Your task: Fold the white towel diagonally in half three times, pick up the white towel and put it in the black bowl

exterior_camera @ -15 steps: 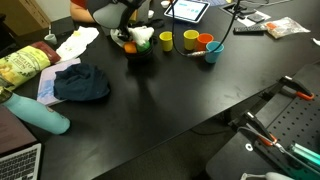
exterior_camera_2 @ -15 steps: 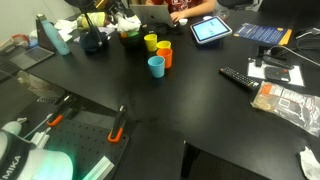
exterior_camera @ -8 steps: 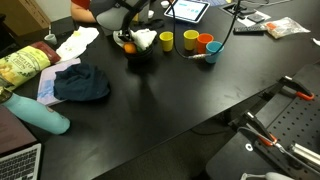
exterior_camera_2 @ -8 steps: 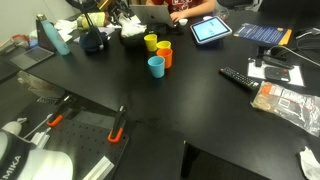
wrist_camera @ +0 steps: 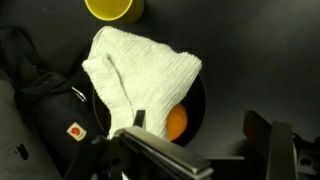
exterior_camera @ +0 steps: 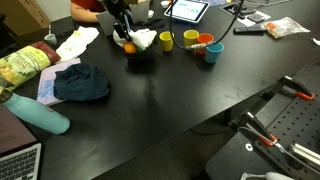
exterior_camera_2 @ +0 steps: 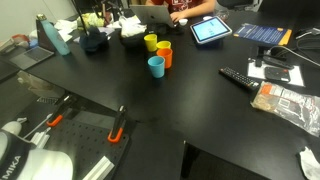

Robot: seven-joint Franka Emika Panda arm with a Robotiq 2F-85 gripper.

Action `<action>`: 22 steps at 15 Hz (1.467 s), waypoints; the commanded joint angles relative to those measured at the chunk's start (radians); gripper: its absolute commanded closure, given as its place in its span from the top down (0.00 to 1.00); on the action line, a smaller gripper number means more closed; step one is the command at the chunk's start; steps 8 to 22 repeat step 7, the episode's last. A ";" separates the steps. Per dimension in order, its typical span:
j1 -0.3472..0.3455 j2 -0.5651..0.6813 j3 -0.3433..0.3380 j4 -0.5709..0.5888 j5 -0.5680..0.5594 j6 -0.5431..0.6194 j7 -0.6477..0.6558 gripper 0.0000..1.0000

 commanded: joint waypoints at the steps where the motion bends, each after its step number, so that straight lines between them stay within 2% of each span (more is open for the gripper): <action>1: -0.075 -0.201 0.047 -0.243 0.088 -0.064 -0.001 1.00; 3: -0.108 -0.264 0.043 -0.333 0.159 -0.086 0.005 1.00; 7: -0.180 -0.363 0.044 -0.534 0.266 -0.006 0.014 1.00; 22: -0.180 -0.363 0.044 -0.534 0.266 -0.006 0.014 1.00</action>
